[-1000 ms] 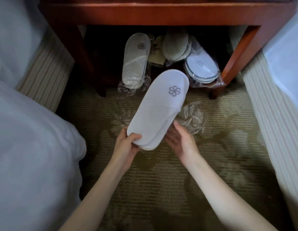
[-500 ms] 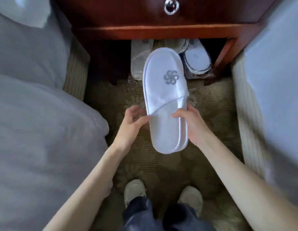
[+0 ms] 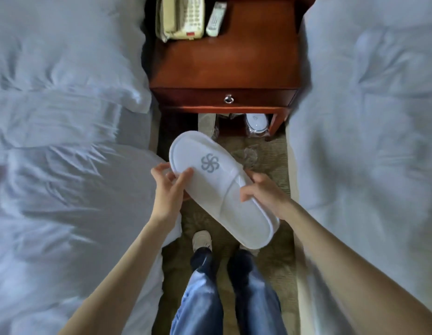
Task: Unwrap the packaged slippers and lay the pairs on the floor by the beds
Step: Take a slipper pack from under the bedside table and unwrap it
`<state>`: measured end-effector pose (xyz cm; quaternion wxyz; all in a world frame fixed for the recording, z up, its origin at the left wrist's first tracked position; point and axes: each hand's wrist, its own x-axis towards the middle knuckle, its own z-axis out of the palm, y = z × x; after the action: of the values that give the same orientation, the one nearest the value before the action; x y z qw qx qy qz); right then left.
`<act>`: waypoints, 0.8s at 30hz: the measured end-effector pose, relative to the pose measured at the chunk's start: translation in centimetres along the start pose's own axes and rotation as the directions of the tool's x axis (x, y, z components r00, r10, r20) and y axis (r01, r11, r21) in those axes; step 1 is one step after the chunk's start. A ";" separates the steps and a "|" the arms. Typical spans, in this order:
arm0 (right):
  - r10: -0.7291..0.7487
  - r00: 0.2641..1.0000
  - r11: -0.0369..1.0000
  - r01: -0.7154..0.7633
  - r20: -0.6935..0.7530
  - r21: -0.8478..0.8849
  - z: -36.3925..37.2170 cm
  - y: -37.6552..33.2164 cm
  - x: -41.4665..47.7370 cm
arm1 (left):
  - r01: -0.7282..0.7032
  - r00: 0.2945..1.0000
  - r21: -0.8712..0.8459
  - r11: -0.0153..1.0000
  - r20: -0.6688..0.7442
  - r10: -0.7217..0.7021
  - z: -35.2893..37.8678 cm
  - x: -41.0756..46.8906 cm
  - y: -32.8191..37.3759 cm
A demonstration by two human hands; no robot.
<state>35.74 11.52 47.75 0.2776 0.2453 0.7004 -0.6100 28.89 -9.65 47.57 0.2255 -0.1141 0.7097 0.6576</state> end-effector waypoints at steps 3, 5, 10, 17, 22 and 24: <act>-0.008 1.000 0.997 0.009 0.013 -0.083 0.7 -1.8 -4.9 | -0.066 0.998 0.070 0.995 0.014 0.065 -1.6 -4.1 2.5; -0.011 1.000 0.993 0.011 -0.001 -0.118 1.4 -2.2 -7.6 | -0.057 0.998 0.107 0.993 0.037 0.054 -3.2 -6.1 3.9; 0.022 0.999 0.976 -0.028 -0.034 -0.216 4.7 -0.6 -14.4 | -0.020 0.982 0.227 0.974 0.189 -0.024 -7.1 -9.4 4.9; 0.063 0.985 0.947 -0.110 -0.160 -0.301 12.0 4.6 -21.8 | 0.003 0.868 0.509 0.861 0.426 -0.255 -10.8 -15.9 1.7; 0.052 0.977 0.918 -0.129 -0.209 -0.375 15.8 8.2 -26.4 | -0.034 0.599 0.620 0.784 0.640 -0.481 -12.3 -21.3 -0.5; 0.042 0.974 0.889 -0.138 -0.224 -0.436 16.6 9.4 -27.8 | -0.070 0.432 0.606 0.793 0.734 -0.524 -12.2 -23.3 -1.4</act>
<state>63.84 -3.75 58.42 0.2798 0.2695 0.8352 -0.3893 47.79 -24.92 57.65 0.6706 0.2108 0.6222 0.3445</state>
